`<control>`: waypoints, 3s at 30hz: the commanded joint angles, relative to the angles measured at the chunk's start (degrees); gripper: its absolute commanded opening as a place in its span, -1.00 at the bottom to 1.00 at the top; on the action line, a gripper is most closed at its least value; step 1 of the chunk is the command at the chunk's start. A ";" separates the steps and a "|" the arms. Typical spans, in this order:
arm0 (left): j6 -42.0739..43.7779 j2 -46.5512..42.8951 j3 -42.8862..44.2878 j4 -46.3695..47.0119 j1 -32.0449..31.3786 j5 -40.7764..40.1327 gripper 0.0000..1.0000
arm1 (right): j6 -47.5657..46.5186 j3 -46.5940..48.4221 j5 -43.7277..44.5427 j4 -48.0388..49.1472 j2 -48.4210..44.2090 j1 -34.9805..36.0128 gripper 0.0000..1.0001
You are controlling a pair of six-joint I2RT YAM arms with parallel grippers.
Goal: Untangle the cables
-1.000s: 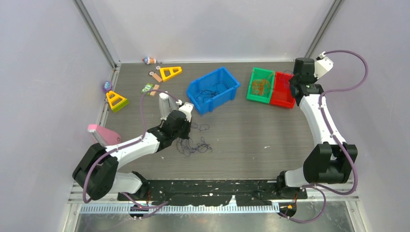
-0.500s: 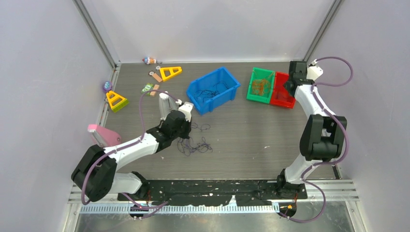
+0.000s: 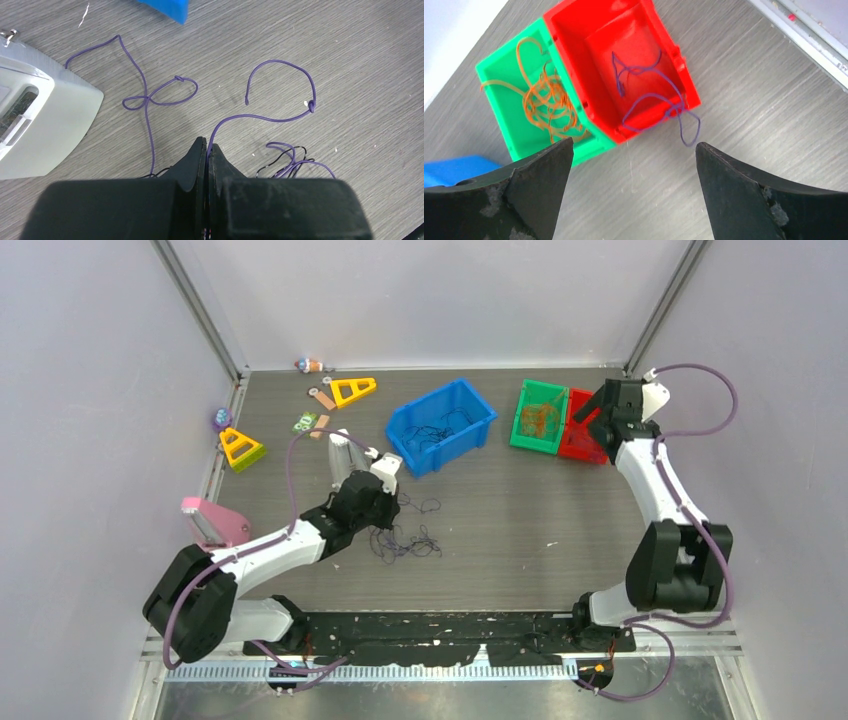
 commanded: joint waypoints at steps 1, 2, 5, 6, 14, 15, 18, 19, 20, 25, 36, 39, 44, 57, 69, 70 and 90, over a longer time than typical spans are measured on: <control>0.52 -1.17 -0.02 3.50 -0.22 1.37 -1.00 | -2.43 -7.59 -2.40 2.64 -7.68 1.47 0.98; 0.51 -1.28 -0.08 3.60 -0.25 1.40 -1.00 | -2.34 -9.65 -1.68 3.03 -9.48 1.49 0.97; 0.52 -1.53 -0.24 3.74 -0.31 1.45 -1.00 | -1.14 -12.06 -0.81 3.37 -11.44 1.06 0.89; 0.53 -1.53 -0.26 3.80 -0.30 1.50 -1.00 | -0.90 -12.72 -0.91 3.70 -11.46 0.88 0.87; 0.90 -1.72 -0.46 4.35 -0.37 2.94 -1.00 | 4.64 -12.56 -5.96 7.57 -6.99 -2.28 0.82; 0.94 -1.73 -0.58 4.52 -0.37 3.03 -1.00 | 5.02 -11.94 -6.55 7.98 -5.90 -2.41 0.82; 1.02 -1.70 -0.57 4.73 -0.44 3.05 -1.00 | 6.78 -10.28 -7.08 8.28 -2.99 -2.82 0.81; 1.04 -1.74 -0.58 4.73 -0.46 3.05 -1.00 | 7.19 -9.48 -7.13 8.38 -2.40 -2.90 0.81; 1.03 -1.72 -0.60 4.73 -0.46 3.05 -1.00 | 7.96 -9.14 -7.28 8.48 -1.37 -3.07 0.80; 1.03 -1.54 -0.44 4.73 -0.46 3.05 -1.00 | 10.52 -6.67 -8.90 9.41 2.13 -3.66 0.72; 1.30 -1.30 -0.31 4.51 -0.55 3.05 -1.00 | 12.73 -4.89 -6.52 8.97 6.76 -3.81 0.63; 1.34 -1.12 -0.13 4.31 -0.55 3.06 -1.00 | 13.48 -6.19 -5.54 9.24 6.67 -4.13 0.63; 1.30 -0.87 -0.02 4.31 -0.61 3.05 -1.00 | 14.01 -7.05 -6.88 10.65 8.54 -4.59 0.62; 1.47 -0.64 0.14 3.95 -0.59 2.79 -1.00 | 16.26 -7.90 -8.45 12.90 12.61 -4.72 0.31; 1.58 -0.14 0.58 3.59 -0.64 2.48 -1.00 | 14.03 -4.62 -5.66 10.38 7.65 -5.08 -0.90; 1.56 -0.11 0.60 3.59 -0.64 2.51 -1.00 | 13.98 -4.25 -5.48 10.41 7.54 -5.09 -0.90; 1.74 0.19 0.70 3.50 -0.73 2.30 -1.00 | 14.40 12.23 -5.81 10.36 21.02 -5.08 -0.89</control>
